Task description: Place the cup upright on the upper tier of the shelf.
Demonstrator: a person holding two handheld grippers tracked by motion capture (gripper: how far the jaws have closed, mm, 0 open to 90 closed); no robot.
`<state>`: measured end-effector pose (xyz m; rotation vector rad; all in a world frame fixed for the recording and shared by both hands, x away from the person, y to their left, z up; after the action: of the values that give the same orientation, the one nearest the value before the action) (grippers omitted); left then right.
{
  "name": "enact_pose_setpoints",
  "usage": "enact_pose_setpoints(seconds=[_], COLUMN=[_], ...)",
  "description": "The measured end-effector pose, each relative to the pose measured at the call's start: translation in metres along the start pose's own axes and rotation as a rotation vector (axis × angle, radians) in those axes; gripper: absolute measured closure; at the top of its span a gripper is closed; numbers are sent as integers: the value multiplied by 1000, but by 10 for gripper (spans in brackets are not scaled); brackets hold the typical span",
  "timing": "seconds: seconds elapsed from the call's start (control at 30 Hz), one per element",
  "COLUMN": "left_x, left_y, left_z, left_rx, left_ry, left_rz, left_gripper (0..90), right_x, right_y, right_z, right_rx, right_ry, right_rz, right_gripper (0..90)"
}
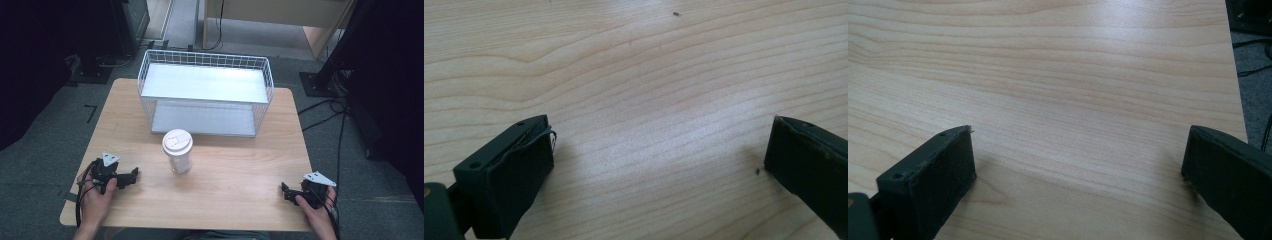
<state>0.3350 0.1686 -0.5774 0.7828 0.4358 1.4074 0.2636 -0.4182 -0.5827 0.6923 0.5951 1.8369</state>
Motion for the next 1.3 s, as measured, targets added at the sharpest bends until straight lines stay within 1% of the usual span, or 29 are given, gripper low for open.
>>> enact_pose_setpoints(seconds=[0.1,0.17,0.23,0.33,0.47,0.5,0.53,0.57,0.6,0.63,0.67,0.7,0.8,0.83,0.87,0.9,0.93,0.97,1.0,1.03,1.07,1.1,1.13,1.17,1.2,1.23,1.3], left_x=[0,0,0,0,0,0,0,0,0,0,0,0,0,0,0,0,0,0,0,0,0,0,0,0,0,0,0], left_y=[0,0,0,0,0,0,0,0,0,0,0,1,1,1,1,0,0,0,1,1,1,1,1,1,0,1,0], left_z=[0,0,0,0,0,0,0,0,0,0,0,-1,-1,-1,-1,0,0,0,-1,-1,-1,-1,-1,-1,0,-1,0], left_rx=[0,0,0,0,0,0,0,0,0,0,0,1,1,1,1,0,-1,-1,1,1,1,1,1,1,0,1,0], left_ry=[0,0,0,0,0,0,0,0,0,0,0,-1,-1,-1,0,2,2,2,0,0,-1,-1,0,-1,2,0,2], left_rz=[-1,-1,-1,0,-1,0,-1,0,0,0,0,0,0,0,0,0,0,0,0,0,0,0,0,0,0,0,0], left_gripper=[0,0,0,0,0,0,0,0,0,0,0,0,0,0,0,0,0,0,0,0,0,0,0,0,0,0,0], right_x=[0,0,1,2,7,10,11,14,14,18,18,23,29,38,41,41,50,50,53,58,67,71,71,75,80,88,91], right_y=[0,0,-1,-2,-3,-3,-3,-2,-2,1,1,4,7,10,11,11,11,11,10,9,8,8,8,7,7,6,5], right_z=[0,0,1,1,2,5,7,10,10,18,18,25,31,39,41,41,47,47,49,52,58,60,60,62,66,72,74], right_rx=[1,-1,-5,-7,6,-10,-23,-38,-38,-70,-70,-102,-123,-141,-143,-143,-153,-153,-157,-159,-161,-163,-163,-163,-166,-177,-180], right_ry=[1,-8,-29,-27,-29,-37,-35,-46,-46,-39,-39,-39,-49,-45,-44,-44,-31,-31,-24,-15,0,3,3,17,20,27,32], right_rz=[0,-8,-33,-30,-27,-19,-7,3,3,7,7,12,24,45,49,49,57,57,61,66,72,80,80,84,87,103,107], right_gripper=[4,4,5,5,5,5,5,5,5,5,5,5,5,6,6,6,6,6,6,6,6,7,7,7,7,8,7])
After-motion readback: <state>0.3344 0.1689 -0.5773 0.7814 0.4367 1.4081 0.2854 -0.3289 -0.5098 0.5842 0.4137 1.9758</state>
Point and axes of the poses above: each handheld gripper's, and its own axes: y roughly backward along the jaws, z roughly out of its top, x roughly to its left, the point moved 8 cm from there along -y, roughly forward along the jaws, and after that the axes turned 13 degrees about z, right-handed, at the moved point
